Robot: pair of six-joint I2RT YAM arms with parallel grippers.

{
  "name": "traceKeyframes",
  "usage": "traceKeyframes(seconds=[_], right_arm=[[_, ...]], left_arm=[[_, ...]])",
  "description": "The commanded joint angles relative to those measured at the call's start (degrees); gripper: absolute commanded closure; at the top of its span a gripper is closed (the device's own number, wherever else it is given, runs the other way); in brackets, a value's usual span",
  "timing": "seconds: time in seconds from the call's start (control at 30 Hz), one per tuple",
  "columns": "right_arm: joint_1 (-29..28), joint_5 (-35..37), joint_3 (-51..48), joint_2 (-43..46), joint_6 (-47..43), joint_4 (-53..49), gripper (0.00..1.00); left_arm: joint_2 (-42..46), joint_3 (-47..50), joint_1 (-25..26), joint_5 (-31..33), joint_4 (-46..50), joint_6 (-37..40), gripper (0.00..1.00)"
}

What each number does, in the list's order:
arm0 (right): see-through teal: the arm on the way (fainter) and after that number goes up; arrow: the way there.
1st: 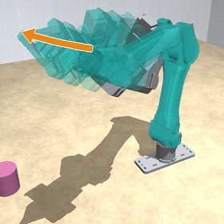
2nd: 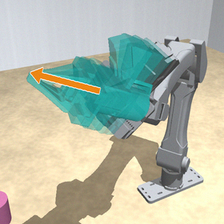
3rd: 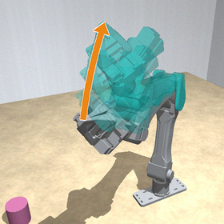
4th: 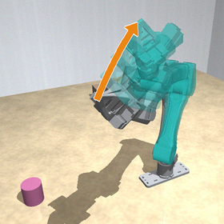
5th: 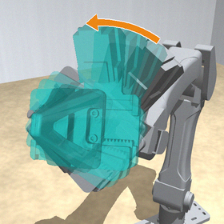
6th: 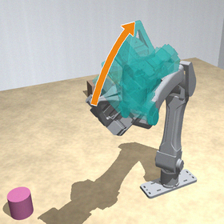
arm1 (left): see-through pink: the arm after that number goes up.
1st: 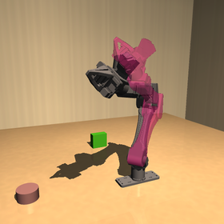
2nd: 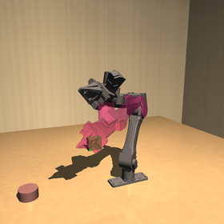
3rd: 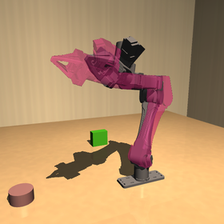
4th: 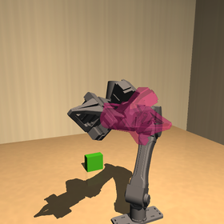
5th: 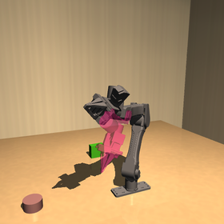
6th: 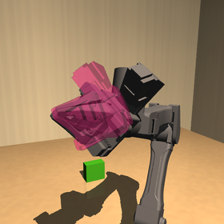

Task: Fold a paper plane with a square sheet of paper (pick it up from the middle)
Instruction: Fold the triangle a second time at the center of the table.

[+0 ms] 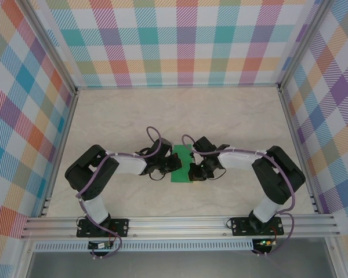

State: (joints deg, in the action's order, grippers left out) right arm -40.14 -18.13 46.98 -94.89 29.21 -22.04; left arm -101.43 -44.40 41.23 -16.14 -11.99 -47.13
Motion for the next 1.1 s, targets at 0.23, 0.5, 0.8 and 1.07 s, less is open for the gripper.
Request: traceKeyframes(seconds=[0.23,0.5,0.8,1.07], right_arm=[[-0.25,2.04,-2.01,6.58,0.87,-13.88,0.92],[-0.29,-1.12,5.25,2.11,1.42,-7.69,0.92],[-0.27,0.74,7.75,-4.31,0.80,-5.91,0.94],[-0.29,2.75,4.03,-4.33,0.82,-6.70,0.95]], left_arm=[[-4.21,2.59,0.10,6.71,11.69,0.16,1.00],[-4.28,2.18,0.14,5.34,11.07,0.42,1.00],[-3.48,1.88,0.17,4.47,11.08,0.74,1.00],[-0.73,-0.51,0.18,2.61,11.14,2.83,1.00]])
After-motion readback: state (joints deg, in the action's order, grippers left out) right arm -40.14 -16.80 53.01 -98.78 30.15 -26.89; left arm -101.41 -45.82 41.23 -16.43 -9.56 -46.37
